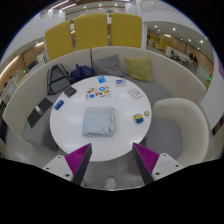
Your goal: Fold towel
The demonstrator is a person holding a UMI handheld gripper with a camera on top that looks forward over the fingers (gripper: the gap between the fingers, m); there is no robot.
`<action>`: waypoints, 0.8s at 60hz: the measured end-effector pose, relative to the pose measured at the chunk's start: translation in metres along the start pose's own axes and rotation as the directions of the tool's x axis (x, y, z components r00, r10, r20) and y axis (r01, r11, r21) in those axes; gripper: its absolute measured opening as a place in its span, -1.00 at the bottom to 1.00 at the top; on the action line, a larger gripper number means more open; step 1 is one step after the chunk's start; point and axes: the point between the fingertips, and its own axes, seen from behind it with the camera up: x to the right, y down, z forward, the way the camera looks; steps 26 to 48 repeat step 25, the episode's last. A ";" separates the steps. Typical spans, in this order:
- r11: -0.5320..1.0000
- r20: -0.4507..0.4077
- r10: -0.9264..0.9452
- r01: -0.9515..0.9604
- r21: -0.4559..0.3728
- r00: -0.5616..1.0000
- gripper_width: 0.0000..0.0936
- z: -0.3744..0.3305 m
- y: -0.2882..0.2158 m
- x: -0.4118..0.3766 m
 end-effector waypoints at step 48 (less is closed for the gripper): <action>0.997 0.015 -0.052 0.051 0.066 0.999 0.84 -0.014 -0.007 0.002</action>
